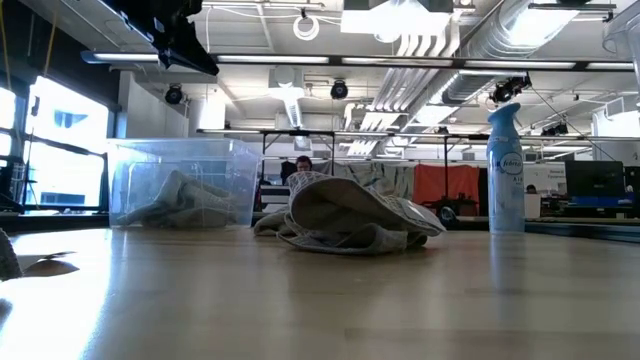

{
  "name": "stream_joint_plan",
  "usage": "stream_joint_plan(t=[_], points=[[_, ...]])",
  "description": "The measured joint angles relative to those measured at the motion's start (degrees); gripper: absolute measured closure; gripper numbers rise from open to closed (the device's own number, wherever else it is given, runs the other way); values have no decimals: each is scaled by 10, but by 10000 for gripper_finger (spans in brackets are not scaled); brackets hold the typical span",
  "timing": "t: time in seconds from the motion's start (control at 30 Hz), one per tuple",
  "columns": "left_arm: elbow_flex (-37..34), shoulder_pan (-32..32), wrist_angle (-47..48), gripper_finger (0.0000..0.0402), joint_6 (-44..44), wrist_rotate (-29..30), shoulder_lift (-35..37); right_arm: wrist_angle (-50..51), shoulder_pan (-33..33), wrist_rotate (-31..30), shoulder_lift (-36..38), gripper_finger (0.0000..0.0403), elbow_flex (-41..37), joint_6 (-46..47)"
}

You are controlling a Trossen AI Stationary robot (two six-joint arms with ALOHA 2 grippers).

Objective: Sort microfiber towel by color & place in baskets
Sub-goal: Put the top blue microfiber towel into the bottom transparent bin, then put the top center white microfiber towel into the top transparent bin

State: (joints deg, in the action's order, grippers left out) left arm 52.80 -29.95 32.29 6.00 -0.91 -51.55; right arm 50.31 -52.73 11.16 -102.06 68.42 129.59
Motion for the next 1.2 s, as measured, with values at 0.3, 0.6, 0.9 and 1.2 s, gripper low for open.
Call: stream_joint_plan(t=[0.3,0.6,0.9,1.2], points=[[0,0,0,399,0,3,0,81,-15,-20,22,230,56,2],[0,0,0,399,0,3,0,270,-26,-59,22,242,204,-2],[0,0,0,399,0,-1,0,384,0,-123,23,253,283,-10],[0,0,0,398,1,-14,0,375,62,-402,23,267,283,-40]])
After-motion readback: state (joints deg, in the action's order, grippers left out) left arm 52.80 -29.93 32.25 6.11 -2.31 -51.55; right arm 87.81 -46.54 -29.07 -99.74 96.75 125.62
